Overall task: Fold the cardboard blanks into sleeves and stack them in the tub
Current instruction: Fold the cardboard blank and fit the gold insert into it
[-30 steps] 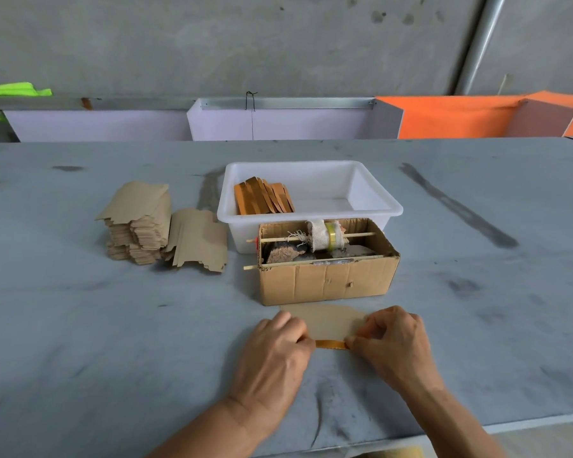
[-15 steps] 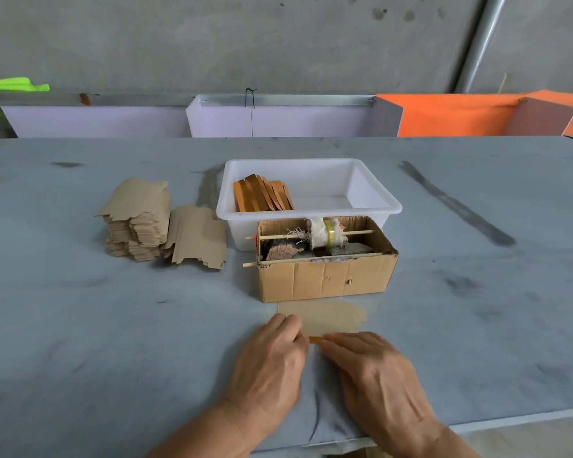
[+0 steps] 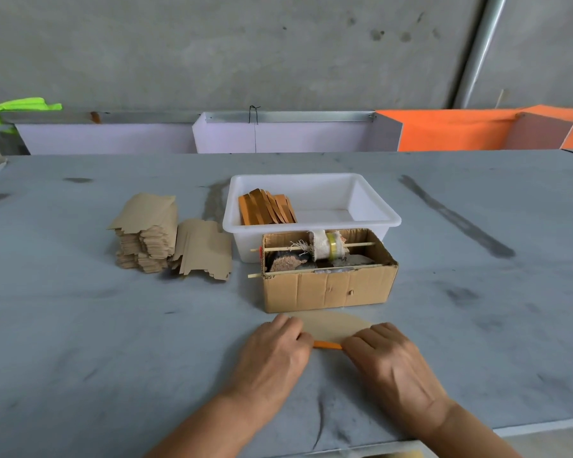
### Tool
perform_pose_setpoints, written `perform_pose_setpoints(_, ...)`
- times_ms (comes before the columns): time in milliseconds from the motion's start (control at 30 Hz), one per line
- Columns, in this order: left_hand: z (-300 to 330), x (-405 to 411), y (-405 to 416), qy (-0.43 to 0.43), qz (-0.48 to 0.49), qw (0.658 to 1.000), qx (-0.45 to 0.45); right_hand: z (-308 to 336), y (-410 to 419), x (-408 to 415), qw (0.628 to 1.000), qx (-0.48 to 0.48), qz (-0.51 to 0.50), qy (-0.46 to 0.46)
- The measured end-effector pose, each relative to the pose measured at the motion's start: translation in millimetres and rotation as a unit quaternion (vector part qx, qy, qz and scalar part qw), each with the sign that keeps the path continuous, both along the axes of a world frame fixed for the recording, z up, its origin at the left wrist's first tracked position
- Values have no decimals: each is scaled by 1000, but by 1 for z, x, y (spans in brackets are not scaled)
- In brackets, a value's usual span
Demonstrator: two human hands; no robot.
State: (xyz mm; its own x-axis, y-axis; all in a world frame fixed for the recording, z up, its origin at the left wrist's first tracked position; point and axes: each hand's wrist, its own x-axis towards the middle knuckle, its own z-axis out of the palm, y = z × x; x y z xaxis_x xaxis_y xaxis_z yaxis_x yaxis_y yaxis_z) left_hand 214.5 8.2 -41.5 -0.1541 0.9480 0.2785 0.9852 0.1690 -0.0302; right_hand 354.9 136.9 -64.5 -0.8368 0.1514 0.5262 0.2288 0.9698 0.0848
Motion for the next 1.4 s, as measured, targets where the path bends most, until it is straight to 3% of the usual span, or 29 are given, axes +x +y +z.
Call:
perform_pose_setpoints(100,4,1,1,76,-20,997,7,-3,-4,-1,998,-50,5,26)
perform_pose_setpoints(200,2,1,-1,123,-37,991,34,1,-10,1,977,-191,-29,93)
perform_pose_setpoints(333,-3,6,-4,139,-43,982,120,16,-7,-2,891,-390,-154,173)
perform_pose_setpoints(500,-9,13,-12,168,-34,959,225,34,6,-10,759,-606,-213,104)
perform_pose_setpoints(567,-12,16,-12,172,-29,952,250,38,5,-12,723,-654,-213,66)
perform_pose_setpoints(600,-12,17,-12,172,-26,951,255,37,4,-12,732,-644,-217,50)
perform_pose_setpoints(700,-12,16,-14,167,-21,949,268,36,5,-13,823,-512,-245,17)
perform_pose_setpoints(733,-12,15,-15,169,-21,947,271,38,6,-12,822,-512,-250,19)
perform_pose_setpoints(767,-11,14,-16,172,-21,945,276,40,8,-12,799,-549,-244,25)
perform_pose_setpoints(867,-11,11,-17,181,-36,941,282,47,10,-13,665,-717,-203,51)
perform_pose_setpoints(933,-12,9,-17,178,-52,943,278,47,11,-15,618,-760,-186,81)
perform_pose_setpoints(1033,-16,3,-16,88,-48,955,280,45,13,-14,597,-773,-171,131)
perform_pose_setpoints(1100,-11,-4,-13,-35,12,956,291,45,14,-11,591,-780,-152,138)
perform_pose_setpoints(1167,0,-10,-6,-181,111,931,297,45,14,-10,592,-785,-129,127)
perform_pose_setpoints(1233,8,-15,3,-358,179,879,260,44,11,-10,590,-793,-106,109)
perform_pose_setpoints(1300,9,-20,11,-532,183,796,224,45,9,-12,588,-798,-90,96)
perform_pose_setpoints(1400,11,-23,14,-647,157,719,198,49,6,-14,576,-808,-80,93)
